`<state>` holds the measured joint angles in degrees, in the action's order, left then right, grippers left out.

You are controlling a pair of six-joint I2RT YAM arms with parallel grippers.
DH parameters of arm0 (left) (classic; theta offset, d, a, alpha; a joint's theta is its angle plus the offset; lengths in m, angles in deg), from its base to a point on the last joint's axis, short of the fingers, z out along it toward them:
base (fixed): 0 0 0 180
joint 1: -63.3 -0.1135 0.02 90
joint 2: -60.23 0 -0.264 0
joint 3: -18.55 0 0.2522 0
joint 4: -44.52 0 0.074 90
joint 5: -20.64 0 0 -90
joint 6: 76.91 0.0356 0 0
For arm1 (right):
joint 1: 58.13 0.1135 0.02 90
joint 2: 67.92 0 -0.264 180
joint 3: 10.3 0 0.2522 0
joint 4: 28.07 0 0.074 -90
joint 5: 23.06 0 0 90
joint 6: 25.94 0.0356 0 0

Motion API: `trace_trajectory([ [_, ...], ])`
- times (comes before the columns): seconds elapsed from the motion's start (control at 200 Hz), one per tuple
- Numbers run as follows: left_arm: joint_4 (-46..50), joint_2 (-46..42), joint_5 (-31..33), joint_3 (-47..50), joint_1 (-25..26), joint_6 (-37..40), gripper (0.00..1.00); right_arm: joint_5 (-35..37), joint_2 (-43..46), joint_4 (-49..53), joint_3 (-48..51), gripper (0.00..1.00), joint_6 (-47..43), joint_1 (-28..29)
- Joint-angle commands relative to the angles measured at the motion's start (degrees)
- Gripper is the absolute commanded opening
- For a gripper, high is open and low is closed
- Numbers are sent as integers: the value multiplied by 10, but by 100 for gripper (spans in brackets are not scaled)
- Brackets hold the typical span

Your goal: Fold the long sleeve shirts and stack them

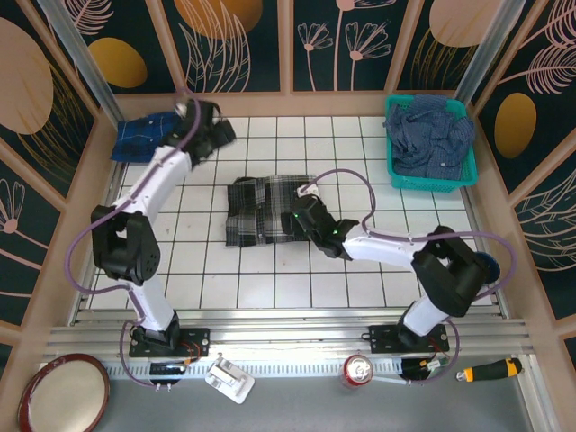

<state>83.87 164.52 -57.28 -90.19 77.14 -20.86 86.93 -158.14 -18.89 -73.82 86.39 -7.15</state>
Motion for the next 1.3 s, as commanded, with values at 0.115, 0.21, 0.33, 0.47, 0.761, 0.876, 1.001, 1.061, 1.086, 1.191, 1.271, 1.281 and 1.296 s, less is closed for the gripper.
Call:
trace_trajectory([
  [0.115,44,194,63,-228,-102,75,83,-19,-82,-109,-67,77,-82,13],
  [0.21,26,276,24,-315,-145,66,84,-18,-128,-106,-107,79,-92,13],
  [0.33,-10,359,-14,-390,-187,53,85,-15,-188,-83,-154,80,-82,6],
  [0.47,-38,430,-88,-406,-224,-5,87,-11,-223,-34,-165,80,-55,3],
  [0.761,-203,381,-298,-152,-228,-171,83,-33,-141,-6,-31,79,-17,3],
  [0.876,-269,325,-325,-27,-201,-242,83,-60,-108,48,-11,77,-4,13],
  [1.001,-312,266,-318,75,-147,-309,85,-92,-56,92,31,78,26,31],
  [1.061,-334,247,-313,105,-116,-332,85,-105,-31,99,55,77,41,45],
  [1.086,-338,244,-310,111,-101,-340,85,-106,-21,102,65,78,47,53],
  [1.191,-343,236,-287,127,-37,-378,85,-115,8,107,100,77,70,82],
  [1.271,-371,240,-282,147,9,-430,85,-124,21,102,125,77,89,100],
  [1.281,-376,240,-283,151,15,-438,85,-125,23,102,127,77,91,102],
  [1.296,-388,240,-283,157,21,-451,86,-127,25,99,131,77,94,107],
])
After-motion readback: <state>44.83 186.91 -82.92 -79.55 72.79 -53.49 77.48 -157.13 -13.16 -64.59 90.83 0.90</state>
